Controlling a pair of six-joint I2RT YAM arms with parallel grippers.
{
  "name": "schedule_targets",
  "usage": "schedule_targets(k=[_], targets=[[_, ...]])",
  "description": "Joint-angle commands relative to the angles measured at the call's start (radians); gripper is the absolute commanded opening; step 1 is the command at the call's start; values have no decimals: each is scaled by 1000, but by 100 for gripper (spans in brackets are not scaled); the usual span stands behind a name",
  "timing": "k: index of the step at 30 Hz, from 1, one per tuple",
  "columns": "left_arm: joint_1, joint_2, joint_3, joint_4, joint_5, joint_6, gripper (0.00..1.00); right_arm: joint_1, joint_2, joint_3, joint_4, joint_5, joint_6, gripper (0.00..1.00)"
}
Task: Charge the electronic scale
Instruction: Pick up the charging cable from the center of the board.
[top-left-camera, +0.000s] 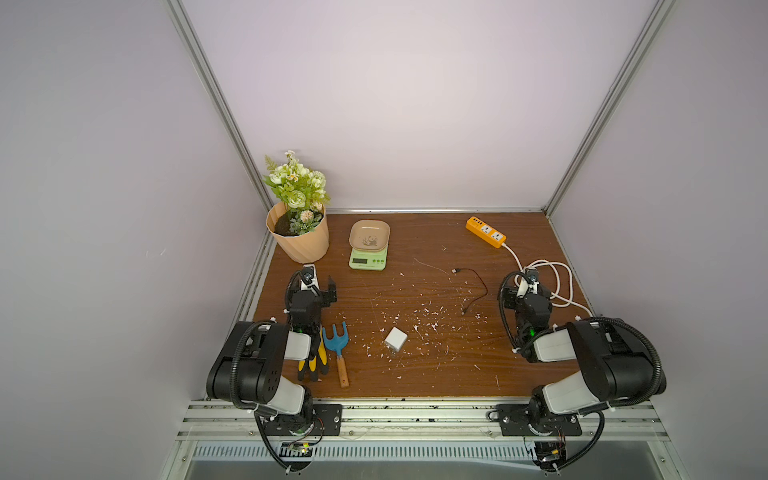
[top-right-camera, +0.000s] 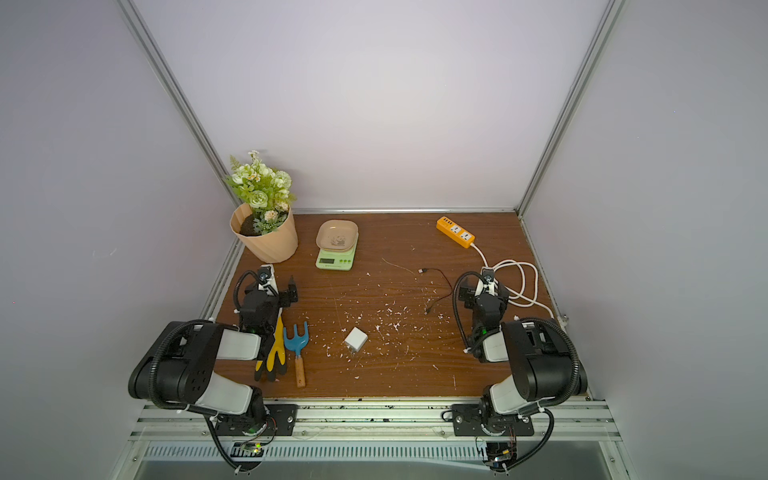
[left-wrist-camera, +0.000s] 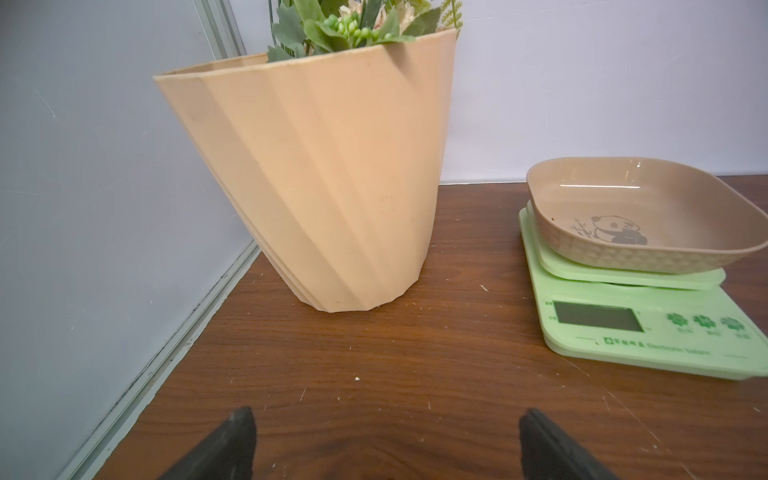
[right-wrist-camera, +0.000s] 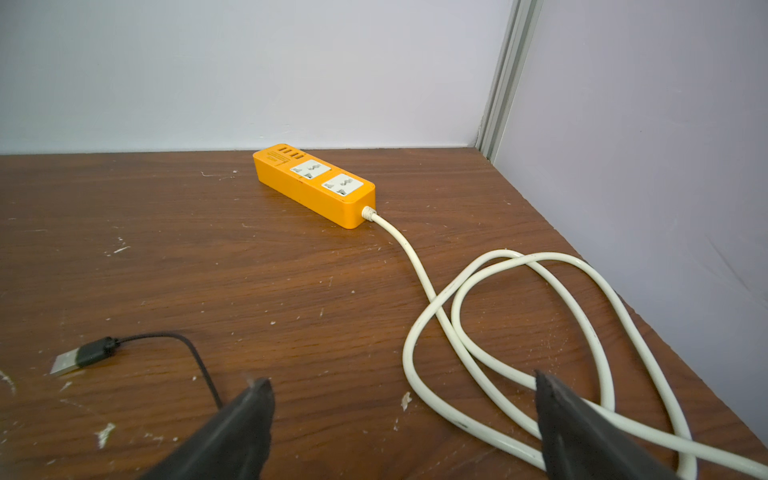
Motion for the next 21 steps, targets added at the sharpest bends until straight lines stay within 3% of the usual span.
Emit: schedule_targets(k=[1, 10, 15, 18, 21], targets=[[13, 2, 14, 7, 6, 8, 99, -3, -15, 22, 47, -13, -12, 100], [10, -34, 13, -15, -11, 8, 99, -16, -30, 23, 32, -19, 3, 100], [3, -258, 61, -256, -81, -23, 99, -44, -191, 192, -412, 106, 94, 99], [-17, -394, 84, -352, -75, -41, 99, -56, -280, 279, -628, 82, 185, 100], [-21, -479, 165, -523, -97, -174, 99, -60, -370, 313, -773, 36, 344, 100]])
